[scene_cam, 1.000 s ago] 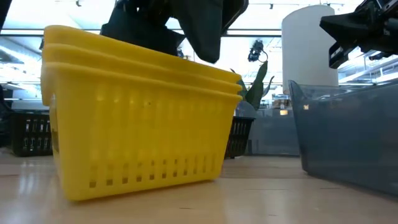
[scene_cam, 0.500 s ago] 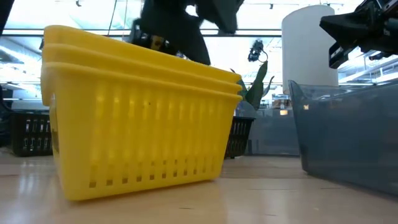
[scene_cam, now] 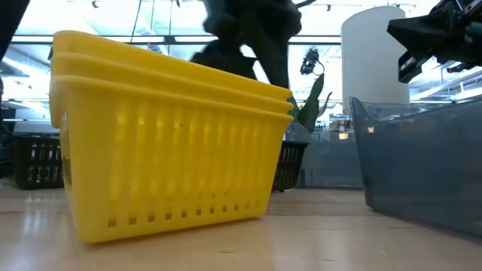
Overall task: Stack baskets on shelf by color
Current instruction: Stack the right black bin on top of the top black bin
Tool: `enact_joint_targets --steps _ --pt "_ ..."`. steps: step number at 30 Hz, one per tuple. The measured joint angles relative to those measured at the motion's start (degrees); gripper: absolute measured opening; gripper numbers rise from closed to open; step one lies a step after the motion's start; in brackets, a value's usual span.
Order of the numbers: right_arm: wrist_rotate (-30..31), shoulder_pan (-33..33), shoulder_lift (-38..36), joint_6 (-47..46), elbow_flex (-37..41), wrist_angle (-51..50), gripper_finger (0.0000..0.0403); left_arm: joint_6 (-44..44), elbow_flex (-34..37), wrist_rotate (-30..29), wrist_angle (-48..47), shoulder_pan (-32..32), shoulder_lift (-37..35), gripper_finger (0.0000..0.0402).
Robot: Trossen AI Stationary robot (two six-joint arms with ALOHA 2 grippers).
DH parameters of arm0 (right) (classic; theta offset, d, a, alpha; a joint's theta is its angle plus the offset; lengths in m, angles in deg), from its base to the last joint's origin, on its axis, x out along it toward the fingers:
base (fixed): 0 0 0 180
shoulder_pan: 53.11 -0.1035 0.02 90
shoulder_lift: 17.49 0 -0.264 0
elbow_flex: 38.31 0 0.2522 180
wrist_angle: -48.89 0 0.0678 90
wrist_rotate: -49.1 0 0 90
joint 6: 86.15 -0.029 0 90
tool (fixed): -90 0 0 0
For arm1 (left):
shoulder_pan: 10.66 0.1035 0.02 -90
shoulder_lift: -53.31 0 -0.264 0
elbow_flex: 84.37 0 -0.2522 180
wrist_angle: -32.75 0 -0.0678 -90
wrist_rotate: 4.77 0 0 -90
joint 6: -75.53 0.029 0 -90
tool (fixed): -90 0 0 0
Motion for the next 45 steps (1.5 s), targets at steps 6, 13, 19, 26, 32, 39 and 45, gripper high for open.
enact_joint_targets --steps 6,13,19,26,32,39,45 --pt "0.00 0.00 0.00 0.00 0.00 0.00 0.0027 2.05 0.05 -3.38 -0.34 0.91 0.28 0.0141" --pt "0.00 0.00 -0.01 0.00 0.00 0.00 0.0027 3.42 0.00 -6.73 0.12 0.32 1.02 0.0142" --pt "0.00 0.01 0.00 0.00 -0.02 -0.02 0.0027 3.98 0.04 -5.87 0.26 -0.23 3.96 0.0178" --pt "0.00 0.00 -0.01 0.00 -0.01 -0.01 0.0027 4.04 0.07 -6.14 0.80 -0.01 6.19 0.0222" --pt "-0.02 0.00 0.07 0.00 0.00 0.54 0.0027 4.18 0.05 -6.03 0.45 0.04 7.44 0.0192" --pt "0.02 0.01 0.12 0.02 0.00 1.25 0.0027 4.43 0.03 -5.72 -0.12 0.10 7.63 0.0121" --pt "0.02 0.02 0.11 0.00 0.00 1.47 0.0027 4.60 0.03 -3.99 -0.80 -0.19 7.47 0.0038"
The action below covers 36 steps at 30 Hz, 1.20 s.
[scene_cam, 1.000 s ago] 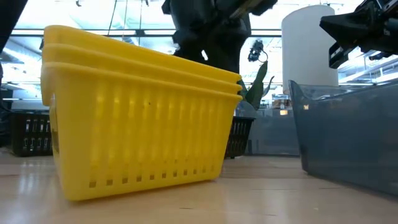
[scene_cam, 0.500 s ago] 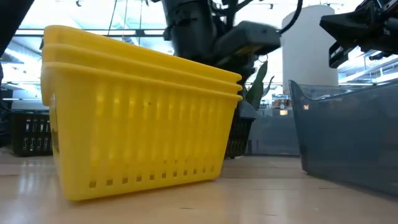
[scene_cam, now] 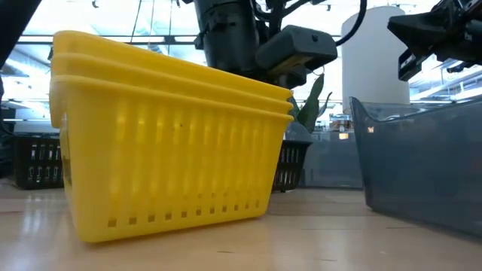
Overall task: Stack baskets on shelf by color
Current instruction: Stack the right black bin on top of the top black bin
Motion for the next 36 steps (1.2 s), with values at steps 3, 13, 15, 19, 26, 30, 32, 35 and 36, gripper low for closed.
enact_joint_targets --steps 3,13,15,19,26,30,32,35,36 --pt "-0.02 -0.01 0.00 0.00 0.00 0.28 0.0027 0.09 0.00 0.34 -1.66 -0.37 -1.13 0.0010" --pt "-0.02 -0.01 0.00 0.00 -0.01 0.69 0.0027 -2.28 -0.02 -2.42 -5.28 -0.64 -9.56 0.0007" --pt "-0.04 -0.02 0.00 0.02 0.00 0.69 0.0027 -2.66 -0.01 -2.88 -5.64 -0.67 -11.15 0.0006" --pt "-0.02 0.00 0.00 0.00 0.00 0.72 0.0027 -3.80 -0.04 -3.77 -6.42 -0.63 -13.63 0.0009" --pt "-0.02 0.00 0.02 0.01 0.00 1.15 0.0027 -4.73 0.00 -5.62 -16.04 -0.61 -16.57 0.0006" --pt "-0.02 0.00 0.03 0.00 0.00 1.22 0.0027 -5.20 0.00 -7.36 -20.75 -0.56 -17.19 0.0006" --pt "-0.03 0.00 0.04 0.00 0.00 1.58 0.0027 -5.20 0.00 -8.25 -22.94 -0.45 -17.19 0.0006" --pt "-0.05 -0.01 0.04 0.01 0.00 1.85 0.0027 -5.23 0.00 -9.92 -26.49 -0.46 -17.15 0.0006" --pt "-0.02 0.00 0.04 0.00 0.00 1.90 0.0027 -5.32 0.00 -10.38 -27.49 -0.47 -17.11 0.0006"
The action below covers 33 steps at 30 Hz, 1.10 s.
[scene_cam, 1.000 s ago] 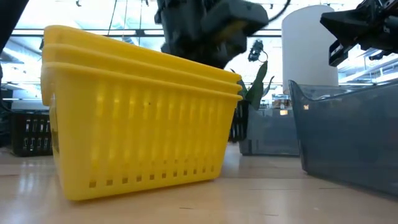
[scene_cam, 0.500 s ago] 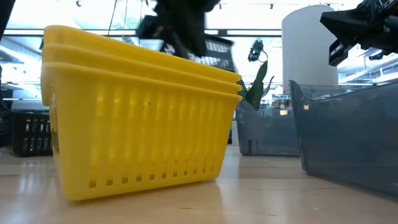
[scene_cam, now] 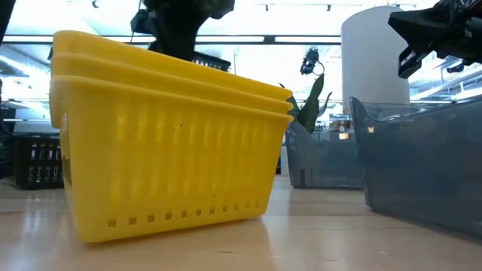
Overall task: Stack baskets on shelf by color
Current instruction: Stack the right black bin on top of the top black bin
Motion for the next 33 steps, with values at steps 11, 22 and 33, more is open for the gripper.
enact_joint_targets --steps 11,22,33 --pt "-0.02 -0.02 0.00 0.00 0.00 0.00 0.0027 0.45 7.85 -3.13 -3.09 3.34 0.20 0.0006" --pt "-0.02 0.00 0.00 0.00 -0.02 0.04 0.0027 3.17 15.18 -0.97 6.01 7.57 0.00 0.0006" --pt "-0.02 -0.02 0.00 0.02 0.00 0.04 0.0027 -2.62 16.06 -0.44 7.05 7.64 0.02 0.0007"
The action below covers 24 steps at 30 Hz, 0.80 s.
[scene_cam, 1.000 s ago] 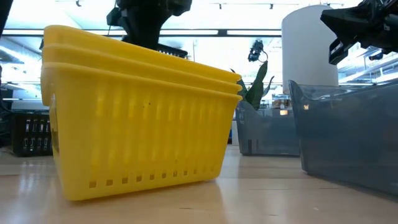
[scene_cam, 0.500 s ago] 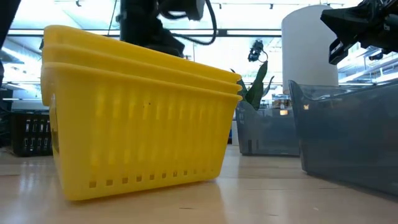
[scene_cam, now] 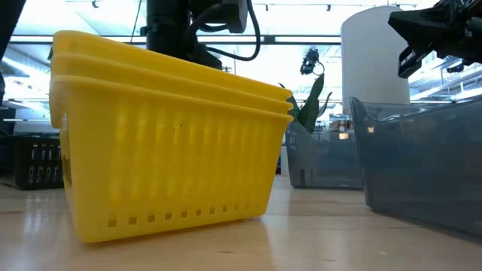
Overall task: Stack baskets on shelf by color
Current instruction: Stack the right black bin on top of the top black bin, then stack the bottom black bin on top of the top black bin
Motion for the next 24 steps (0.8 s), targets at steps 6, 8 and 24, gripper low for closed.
enact_joint_targets --steps 6,8,24 --pt "0.00 0.02 0.00 0.00 0.00 -0.02 0.0027 -6.49 0.07 2.60 0.33 -0.07 0.09 0.0007" --pt "0.00 0.02 0.00 -0.02 -0.01 -0.01 0.0027 -7.48 0.07 3.70 1.07 -0.10 0.09 0.0007" --pt "0.00 0.01 0.00 -0.01 0.00 -0.01 0.0027 -0.79 -2.76 4.63 0.30 -0.60 0.11 0.0132"
